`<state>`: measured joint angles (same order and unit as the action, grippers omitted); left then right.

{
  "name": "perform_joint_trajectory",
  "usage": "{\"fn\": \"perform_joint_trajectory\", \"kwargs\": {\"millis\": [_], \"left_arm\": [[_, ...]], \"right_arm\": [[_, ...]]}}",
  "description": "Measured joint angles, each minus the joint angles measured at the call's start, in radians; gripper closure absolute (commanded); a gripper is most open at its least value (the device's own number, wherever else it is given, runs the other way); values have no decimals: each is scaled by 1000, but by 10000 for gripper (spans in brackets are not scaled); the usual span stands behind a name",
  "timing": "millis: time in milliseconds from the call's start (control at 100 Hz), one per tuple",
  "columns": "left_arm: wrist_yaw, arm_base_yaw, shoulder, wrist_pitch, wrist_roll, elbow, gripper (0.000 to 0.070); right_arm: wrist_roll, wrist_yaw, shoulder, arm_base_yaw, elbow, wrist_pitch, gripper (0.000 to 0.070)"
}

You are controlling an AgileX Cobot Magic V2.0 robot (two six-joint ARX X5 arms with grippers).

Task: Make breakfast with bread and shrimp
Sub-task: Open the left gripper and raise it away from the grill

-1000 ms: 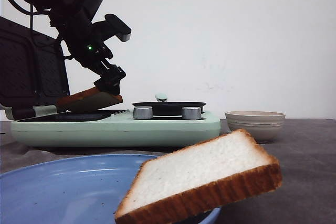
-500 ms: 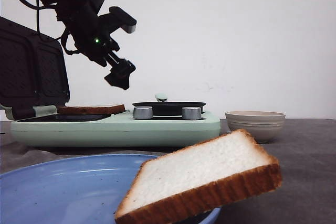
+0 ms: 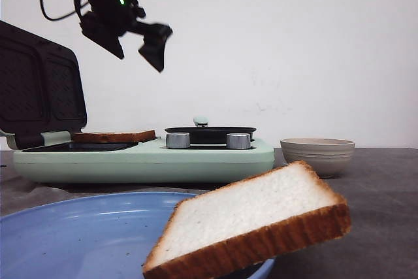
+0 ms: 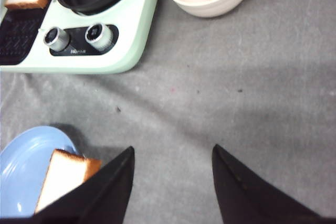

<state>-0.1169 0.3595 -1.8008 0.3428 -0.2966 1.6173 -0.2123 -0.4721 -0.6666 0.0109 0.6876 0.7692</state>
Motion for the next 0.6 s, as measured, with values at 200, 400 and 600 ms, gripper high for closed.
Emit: {"fn": "perform_joint_trajectory", "kwargs": {"millis": [200,400,600], "left_arm": [[56,-50,130,74,74,0,67],[183,-130,218,172,137,0,116],[320,-206,315,200,174,-26,149]], "right_arm": [[0,-8,0,0,0,1,410],[-1,-29,0,0,0,1,410],[-6,-58,0,0,0,1,410]]}}
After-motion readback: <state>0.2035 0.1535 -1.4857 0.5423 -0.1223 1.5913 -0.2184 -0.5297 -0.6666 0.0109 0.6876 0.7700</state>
